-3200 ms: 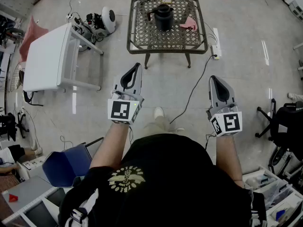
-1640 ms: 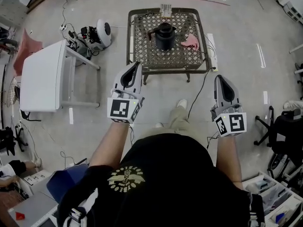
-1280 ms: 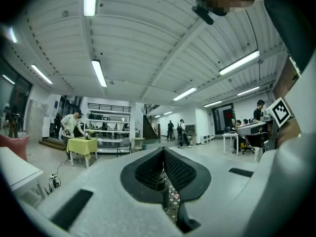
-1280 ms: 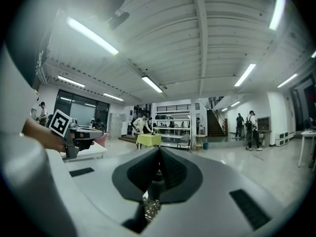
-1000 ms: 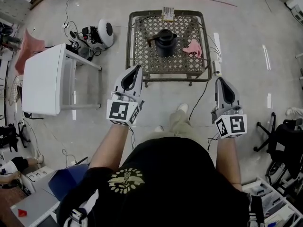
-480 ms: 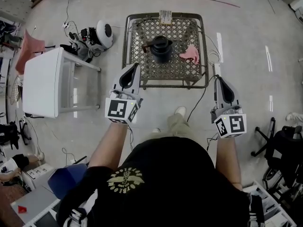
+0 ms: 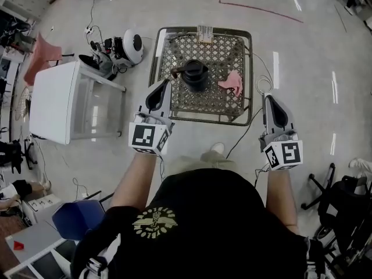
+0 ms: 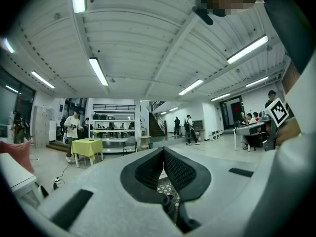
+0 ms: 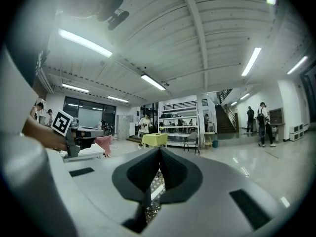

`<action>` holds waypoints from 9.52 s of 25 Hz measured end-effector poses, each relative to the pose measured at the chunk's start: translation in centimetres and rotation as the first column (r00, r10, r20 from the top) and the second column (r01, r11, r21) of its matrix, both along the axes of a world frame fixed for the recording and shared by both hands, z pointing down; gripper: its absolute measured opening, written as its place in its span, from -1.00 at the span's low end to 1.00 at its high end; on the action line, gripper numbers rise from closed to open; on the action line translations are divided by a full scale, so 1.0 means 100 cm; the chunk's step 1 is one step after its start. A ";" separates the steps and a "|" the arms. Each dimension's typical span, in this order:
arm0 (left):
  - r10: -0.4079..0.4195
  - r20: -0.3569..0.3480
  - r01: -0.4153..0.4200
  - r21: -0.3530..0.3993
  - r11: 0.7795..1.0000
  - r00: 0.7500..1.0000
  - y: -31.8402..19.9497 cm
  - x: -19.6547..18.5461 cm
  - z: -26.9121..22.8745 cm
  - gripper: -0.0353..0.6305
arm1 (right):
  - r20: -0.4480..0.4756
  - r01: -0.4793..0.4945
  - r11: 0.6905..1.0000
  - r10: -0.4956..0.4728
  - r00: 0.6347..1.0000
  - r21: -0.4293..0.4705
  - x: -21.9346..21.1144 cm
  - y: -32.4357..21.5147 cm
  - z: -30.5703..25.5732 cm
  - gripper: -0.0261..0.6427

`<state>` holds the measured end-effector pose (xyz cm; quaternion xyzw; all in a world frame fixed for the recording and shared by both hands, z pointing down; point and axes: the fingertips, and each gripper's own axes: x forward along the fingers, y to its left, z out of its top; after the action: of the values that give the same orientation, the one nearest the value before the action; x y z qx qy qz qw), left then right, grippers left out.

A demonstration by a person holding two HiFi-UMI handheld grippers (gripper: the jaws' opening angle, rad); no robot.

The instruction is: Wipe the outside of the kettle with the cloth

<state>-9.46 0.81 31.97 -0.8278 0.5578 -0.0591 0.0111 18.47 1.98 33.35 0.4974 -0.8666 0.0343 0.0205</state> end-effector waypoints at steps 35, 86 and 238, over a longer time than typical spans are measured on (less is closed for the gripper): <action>0.153 0.016 -0.147 -0.187 0.971 0.988 -0.179 0.016 0.104 -0.87 | -0.045 -0.050 0.982 0.042 0.998 -0.182 -0.027 -0.163 0.085 -0.90; 0.411 0.229 -0.298 -0.404 0.865 0.883 -0.205 0.075 0.250 -0.87 | -0.230 0.331 0.701 -0.578 0.783 -0.632 -0.182 -0.236 0.340 -0.84; 0.406 0.142 -0.326 -0.390 0.862 0.903 -0.202 0.063 0.240 -0.87 | -0.328 0.480 0.488 -0.865 0.381 -0.729 -0.190 -0.134 0.443 -0.86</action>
<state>-3.15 -19.42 55.93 -0.8953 0.3647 -0.2469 -0.0666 -0.54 -11.45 77.66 0.0267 -0.8771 0.0754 0.4737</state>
